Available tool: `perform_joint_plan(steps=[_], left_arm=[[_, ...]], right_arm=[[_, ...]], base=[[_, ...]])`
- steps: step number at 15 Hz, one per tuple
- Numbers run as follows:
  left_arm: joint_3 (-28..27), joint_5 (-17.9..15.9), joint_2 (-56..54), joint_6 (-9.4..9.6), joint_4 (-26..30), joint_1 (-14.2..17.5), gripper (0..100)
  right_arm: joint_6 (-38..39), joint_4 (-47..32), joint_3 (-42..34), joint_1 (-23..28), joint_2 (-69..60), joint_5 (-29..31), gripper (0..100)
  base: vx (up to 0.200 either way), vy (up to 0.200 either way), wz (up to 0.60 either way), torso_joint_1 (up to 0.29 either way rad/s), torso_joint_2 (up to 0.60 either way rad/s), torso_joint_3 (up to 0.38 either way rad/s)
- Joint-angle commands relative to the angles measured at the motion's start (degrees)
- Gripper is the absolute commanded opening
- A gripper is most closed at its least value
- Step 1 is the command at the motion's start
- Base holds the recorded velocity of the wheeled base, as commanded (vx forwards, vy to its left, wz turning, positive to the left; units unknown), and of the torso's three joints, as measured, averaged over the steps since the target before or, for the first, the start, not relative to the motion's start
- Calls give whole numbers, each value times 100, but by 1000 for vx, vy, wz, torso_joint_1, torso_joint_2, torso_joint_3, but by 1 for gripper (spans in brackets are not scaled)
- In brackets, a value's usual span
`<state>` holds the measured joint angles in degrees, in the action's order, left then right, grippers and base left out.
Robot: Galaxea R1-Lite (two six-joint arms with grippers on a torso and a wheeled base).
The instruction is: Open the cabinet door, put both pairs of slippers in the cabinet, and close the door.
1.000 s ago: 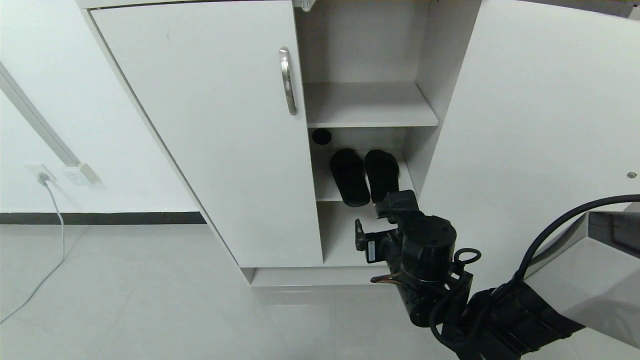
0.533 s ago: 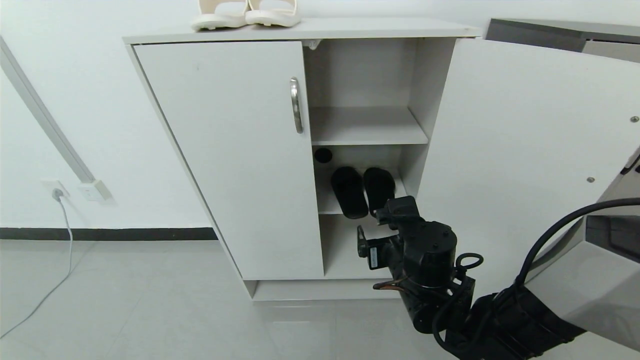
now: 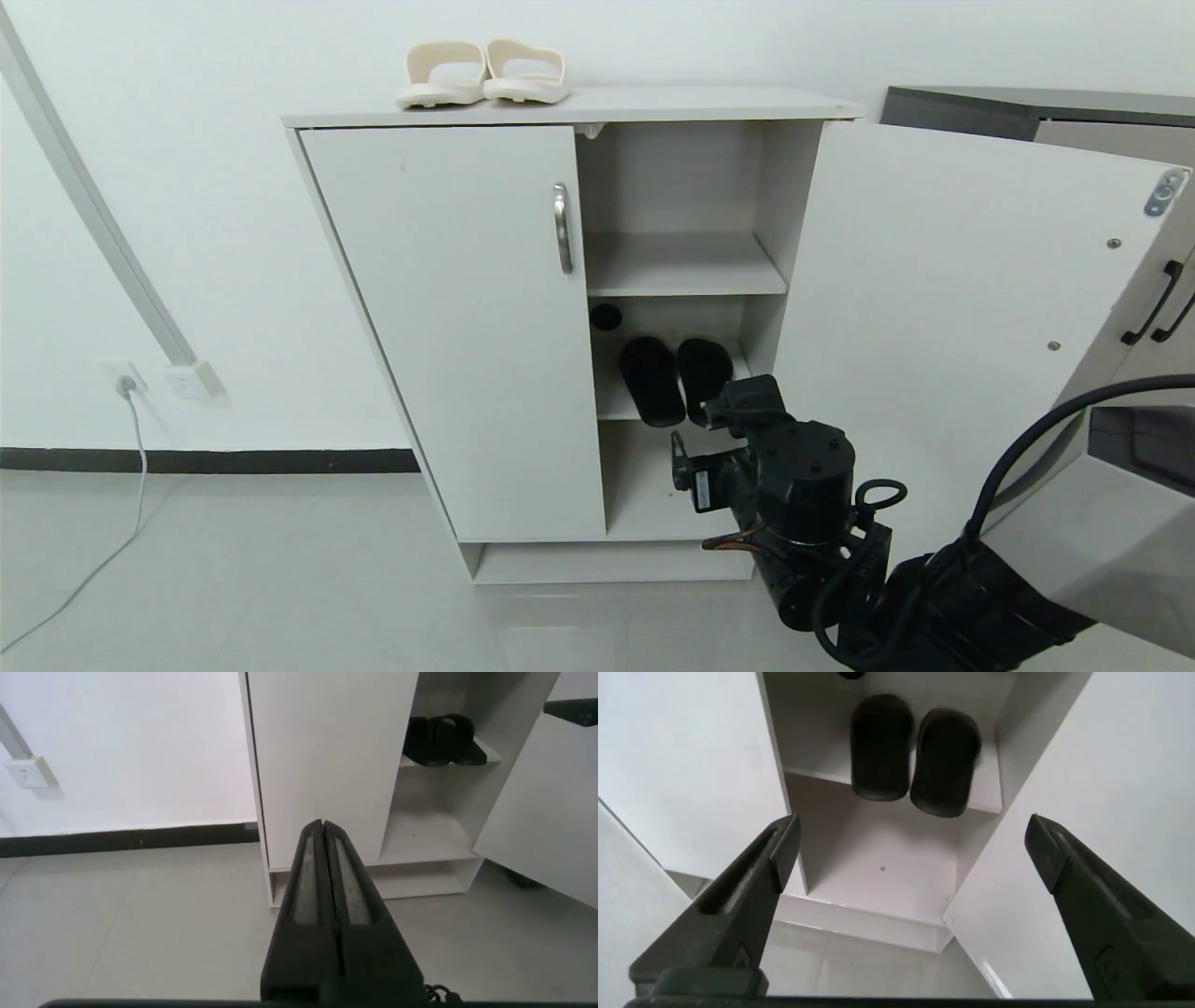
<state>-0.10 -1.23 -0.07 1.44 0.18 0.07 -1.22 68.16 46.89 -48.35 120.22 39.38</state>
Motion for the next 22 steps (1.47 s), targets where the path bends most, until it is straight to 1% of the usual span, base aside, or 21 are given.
perform_joint_plan(steps=[1, 3, 9, 13, 17, 19, 21, 22], left_arm=[[1, 0, 7, -3, -1, 1, 0], [1, 0, 7, -3, -1, 1, 0], [1, 0, 7, -12, -1, 1, 0], [1, 0, 7, -12, -1, 1, 0], [1, 0, 7, -12, -1, 1, 0], [1, 0, 7, -12, -1, 1, 0], [1, 0, 7, -12, -1, 1, 0], [1, 0, 7, -12, -1, 1, 0]], right_arm=[[-1, 13, -22, -8, 19, -9, 100], [-1, 13, -22, -8, 27, -44, 100], [-10, 13, -57, -78, 107, -62, 100], [-10, 198, -136, -70, 107, -167, 100], [-133, 365, -197, -17, 115, -211, 100], [-212, 523, -303, 36, 115, -396, 100], [-265, 585, -294, 89, 115, -413, 100], [-265, 585, -285, 115, 124, -422, 100]], base=[[0, 0, 0, 0, 0, 0], [0, 0, 0, 0, 0, 0], [0, 200, 0, 2, 2, 4], [0, 200, 0, -1, 1, 6], [0, 200, 0, 1, 1, 2], [0, 200, 0, 2, 0, 2], [0, 200, 0, 2, 2, 2], [0, 0, 0, 0, 0, 0]])
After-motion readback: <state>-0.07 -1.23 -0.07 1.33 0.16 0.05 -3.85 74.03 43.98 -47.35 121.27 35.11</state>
